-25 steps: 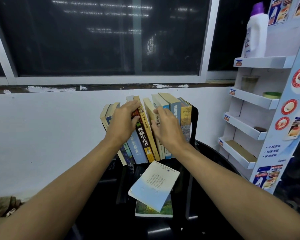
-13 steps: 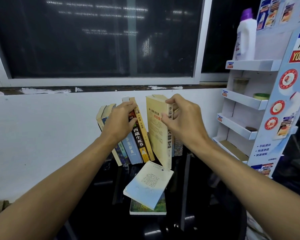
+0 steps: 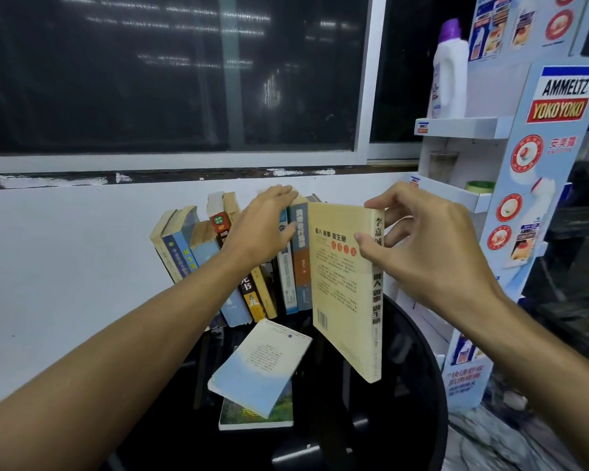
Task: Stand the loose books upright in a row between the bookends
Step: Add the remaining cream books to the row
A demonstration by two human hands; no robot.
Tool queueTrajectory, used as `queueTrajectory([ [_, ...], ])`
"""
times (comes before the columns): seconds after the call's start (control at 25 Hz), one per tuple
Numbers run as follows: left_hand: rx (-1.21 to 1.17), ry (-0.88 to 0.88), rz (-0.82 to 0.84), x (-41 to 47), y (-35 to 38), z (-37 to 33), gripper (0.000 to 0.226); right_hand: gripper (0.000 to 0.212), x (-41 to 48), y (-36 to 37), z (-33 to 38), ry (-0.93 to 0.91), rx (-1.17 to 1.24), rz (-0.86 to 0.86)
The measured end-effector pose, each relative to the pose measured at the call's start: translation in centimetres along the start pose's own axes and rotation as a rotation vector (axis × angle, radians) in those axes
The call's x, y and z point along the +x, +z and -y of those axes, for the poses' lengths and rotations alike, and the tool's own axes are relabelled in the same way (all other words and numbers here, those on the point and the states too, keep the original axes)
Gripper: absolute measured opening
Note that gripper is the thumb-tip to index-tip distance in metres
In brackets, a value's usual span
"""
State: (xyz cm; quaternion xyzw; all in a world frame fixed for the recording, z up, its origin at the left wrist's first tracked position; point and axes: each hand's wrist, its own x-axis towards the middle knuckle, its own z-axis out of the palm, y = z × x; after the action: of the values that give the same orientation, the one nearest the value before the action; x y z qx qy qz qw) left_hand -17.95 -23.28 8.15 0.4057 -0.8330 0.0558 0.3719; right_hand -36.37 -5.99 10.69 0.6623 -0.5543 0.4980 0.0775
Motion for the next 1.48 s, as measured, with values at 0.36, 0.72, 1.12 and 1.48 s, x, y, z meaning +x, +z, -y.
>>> queueTrajectory([
  [0.36,0.178,0.065,0.152,3.2,3.5,-2.0,0.039,0.027,-0.5,-1.9,-3.4,0.068,-0.075,0.011],
  [0.72,0.244,0.052,0.114,2.9,3.8,-1.1,0.05,0.028,1.5,-0.7,-4.1,0.071,-0.079,0.002],
  [1.12,0.223,0.031,0.102,2.7,4.2,0.1,0.048,0.026,5.9,1.5,-3.4,-0.008,-0.169,-0.034],
  [1.48,0.185,-0.007,0.062,2.1,3.5,-0.3,0.046,0.026,8.5,4.4,-4.0,-0.069,-0.166,-0.071],
])
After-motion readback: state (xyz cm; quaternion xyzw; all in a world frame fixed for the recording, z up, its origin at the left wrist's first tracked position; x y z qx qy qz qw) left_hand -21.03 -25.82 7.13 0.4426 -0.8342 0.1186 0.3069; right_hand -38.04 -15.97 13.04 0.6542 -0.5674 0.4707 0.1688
